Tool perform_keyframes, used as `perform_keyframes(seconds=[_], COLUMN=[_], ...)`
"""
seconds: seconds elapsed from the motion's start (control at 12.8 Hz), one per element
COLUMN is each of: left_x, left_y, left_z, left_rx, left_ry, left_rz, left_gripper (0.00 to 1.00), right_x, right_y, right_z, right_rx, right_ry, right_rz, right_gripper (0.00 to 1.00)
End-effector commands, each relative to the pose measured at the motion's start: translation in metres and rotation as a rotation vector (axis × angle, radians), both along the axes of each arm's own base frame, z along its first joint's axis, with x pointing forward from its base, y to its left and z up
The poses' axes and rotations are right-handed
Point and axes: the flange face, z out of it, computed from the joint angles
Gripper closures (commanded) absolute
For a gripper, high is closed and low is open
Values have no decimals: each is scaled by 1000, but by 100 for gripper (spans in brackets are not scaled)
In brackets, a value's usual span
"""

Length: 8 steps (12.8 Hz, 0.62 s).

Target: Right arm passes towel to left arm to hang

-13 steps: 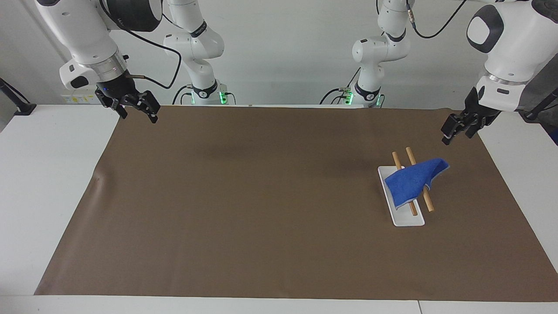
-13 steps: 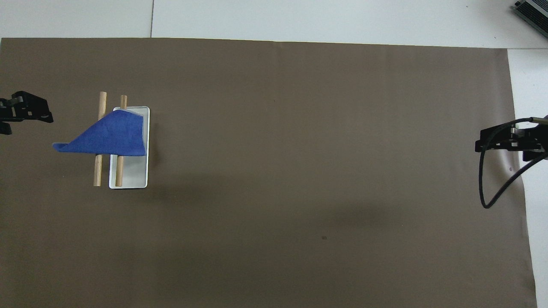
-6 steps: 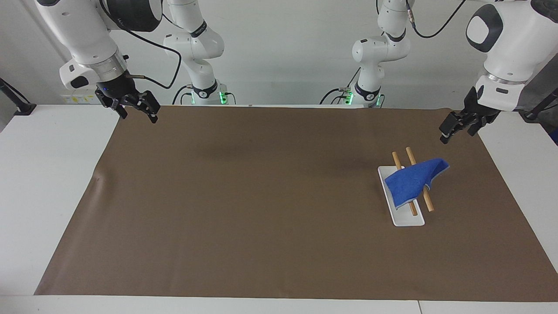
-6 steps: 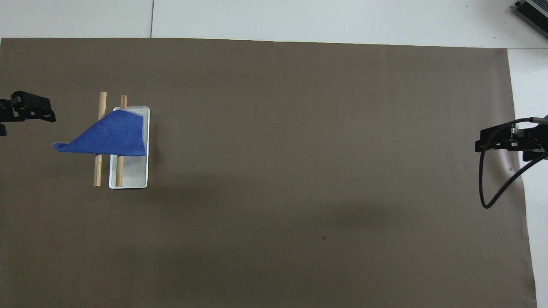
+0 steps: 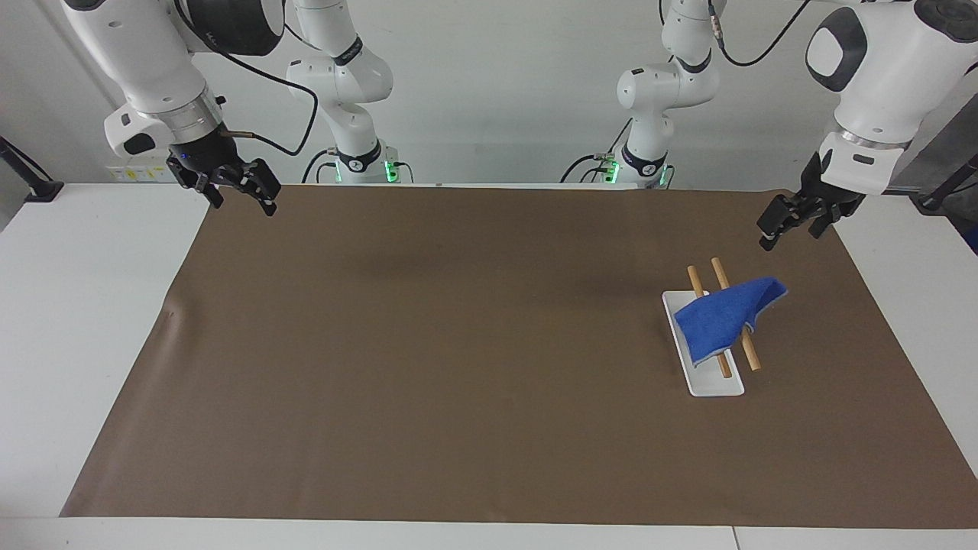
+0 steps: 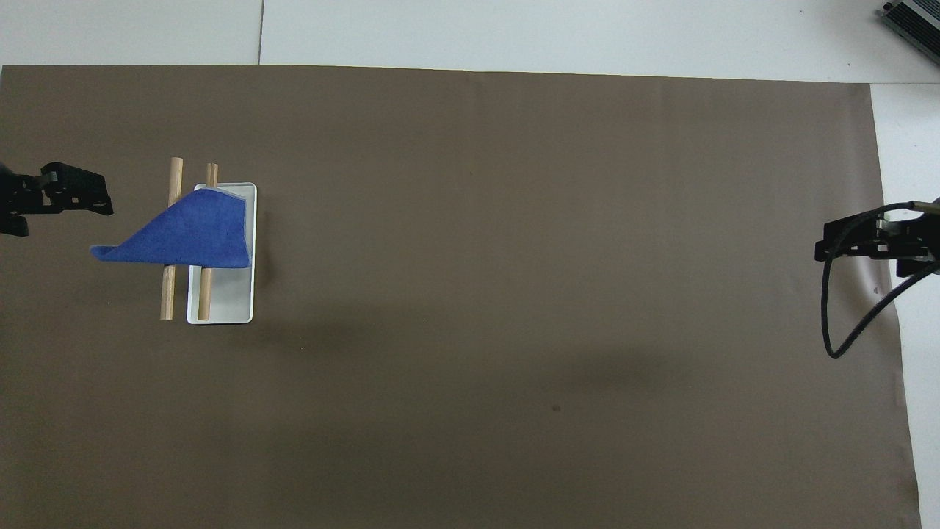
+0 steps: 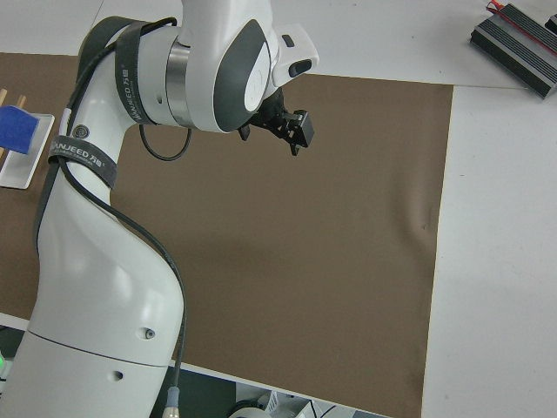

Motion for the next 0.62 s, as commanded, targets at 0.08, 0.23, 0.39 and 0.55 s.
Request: perform_keyframes(seconds=[0.08,0.23,0.39,0.55], left_x=[-25,-27,-28,-29], left_y=[-45,-46,-47,-43], left_z=[6,8,6,9], left_rx=[27,25,27,22], left_ry=[42,42,54,50], left_rz=[-77,-78,-79,-75], left_gripper=[0,0,0,0], right_x=[-6,-6,-6,-6], right_y=[-3,-3,-3,-3], right_z=[0,1,1,0], right_rx=[5,5,5,5], right_ry=[-4,-6,-6,-3], right_rz=[5,5,5,5], right_gripper=[0,0,0,0])
